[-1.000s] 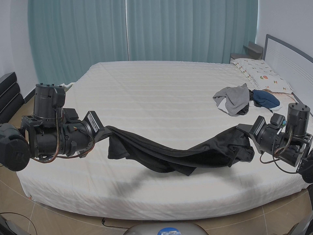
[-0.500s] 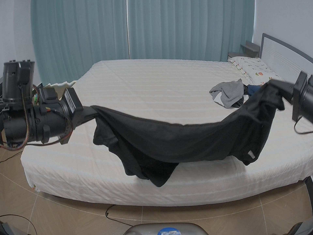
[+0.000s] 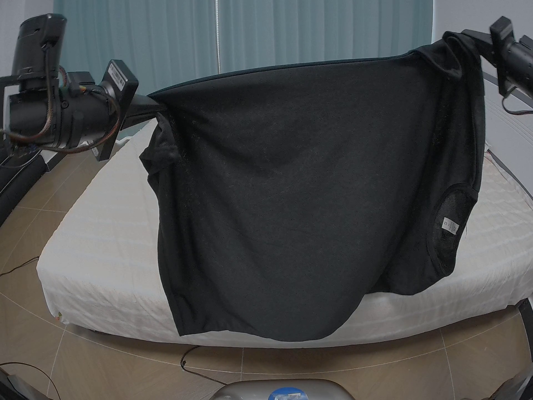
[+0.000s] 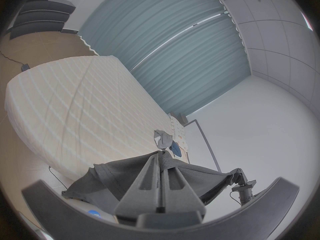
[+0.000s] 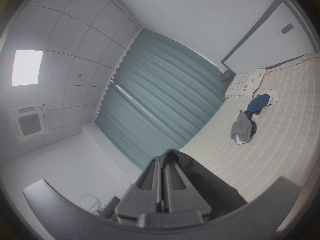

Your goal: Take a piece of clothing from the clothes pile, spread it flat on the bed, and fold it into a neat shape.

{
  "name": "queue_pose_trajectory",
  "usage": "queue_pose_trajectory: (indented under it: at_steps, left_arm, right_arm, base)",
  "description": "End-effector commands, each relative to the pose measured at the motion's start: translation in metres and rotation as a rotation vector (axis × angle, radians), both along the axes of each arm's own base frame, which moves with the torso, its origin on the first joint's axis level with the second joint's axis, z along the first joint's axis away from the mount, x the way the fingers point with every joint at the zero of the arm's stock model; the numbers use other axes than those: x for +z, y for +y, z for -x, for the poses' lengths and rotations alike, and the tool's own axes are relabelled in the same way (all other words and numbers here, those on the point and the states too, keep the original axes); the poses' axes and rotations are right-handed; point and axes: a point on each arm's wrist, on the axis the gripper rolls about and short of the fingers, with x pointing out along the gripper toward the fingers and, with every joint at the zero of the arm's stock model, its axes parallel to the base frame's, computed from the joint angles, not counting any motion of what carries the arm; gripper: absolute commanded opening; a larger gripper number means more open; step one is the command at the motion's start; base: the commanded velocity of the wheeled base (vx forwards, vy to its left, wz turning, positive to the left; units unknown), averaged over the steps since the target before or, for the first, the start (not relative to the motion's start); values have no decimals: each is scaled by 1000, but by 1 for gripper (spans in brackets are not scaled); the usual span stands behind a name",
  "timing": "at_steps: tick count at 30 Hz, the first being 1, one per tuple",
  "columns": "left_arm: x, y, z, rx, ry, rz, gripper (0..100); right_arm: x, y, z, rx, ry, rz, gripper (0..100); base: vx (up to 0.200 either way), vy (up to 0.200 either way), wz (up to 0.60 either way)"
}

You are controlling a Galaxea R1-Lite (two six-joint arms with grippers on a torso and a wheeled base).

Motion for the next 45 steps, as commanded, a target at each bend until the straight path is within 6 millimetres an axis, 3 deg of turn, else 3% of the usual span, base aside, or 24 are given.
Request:
queue_pose_trajectory:
  at_steps: [1,2,3,8,14,16,17,19,20,27,32,40,41,42,43,45]
  left_arm:
    - [-37,-4,-76,57,124,-36,0]
    - [-37,-4,-76,57,124,-36,0]
    - [-47,-4,-89,66,147,-42,0]
    - [-73,-9,-115,73,196,-58,0]
    - [-102,-16,-143,75,248,-72,0]
    - [-102,-16,-143,75,248,-72,0]
    - [-120,-20,-157,75,280,-83,0]
    - [-127,-21,-162,74,291,-85,0]
    - [-141,-24,-172,75,314,-93,0]
    - [-191,-29,-190,79,415,-123,0]
    - [-217,-32,-203,99,461,-100,0]
    - [-234,-38,-221,114,470,-65,0]
    - [-239,-40,-224,122,476,-54,0]
    - [-243,-40,-226,124,482,-52,0]
    - [-247,-41,-227,125,490,-53,100]
    - [-254,-40,-228,127,506,-58,100]
  right_arm:
    - [-60,-4,-103,-73,175,25,0]
    - [-60,-4,-103,-73,175,25,0]
    - [-70,-5,-117,-79,170,6,0]
    - [-93,-3,-145,-88,155,-17,0]
    - [-122,3,-164,-81,207,-9,0]
    - [-122,3,-164,-81,207,-9,0]
    - [-144,7,-175,-77,260,0,0]
    - [-154,8,-180,-75,283,3,0]
    - [-175,11,-189,-73,330,10,0]
    - [-241,20,-211,-67,481,8,0]
    - [-270,21,-220,-78,546,-35,0]
    - [-308,23,-232,-133,608,-43,0]
    - [-318,23,-234,-136,625,-34,100]
    - [-323,23,-235,-136,634,-30,100]
    - [-327,23,-236,-135,643,-27,100]
    - [-336,24,-236,-128,661,-21,100]
  base:
    - [200,0,0]
    - [200,0,0]
    - [200,0,0]
    - [200,0,0]
    - [200,0,0]
    - [200,0,0]
    - [200,0,0]
    - [200,0,0]
    - [200,0,0]
    - [86,0,0]
    - [0,0,0]
    - [0,0,0]
    - [0,0,0]
    - [0,0,0]
    - [0,0,0]
    - [0,0,0]
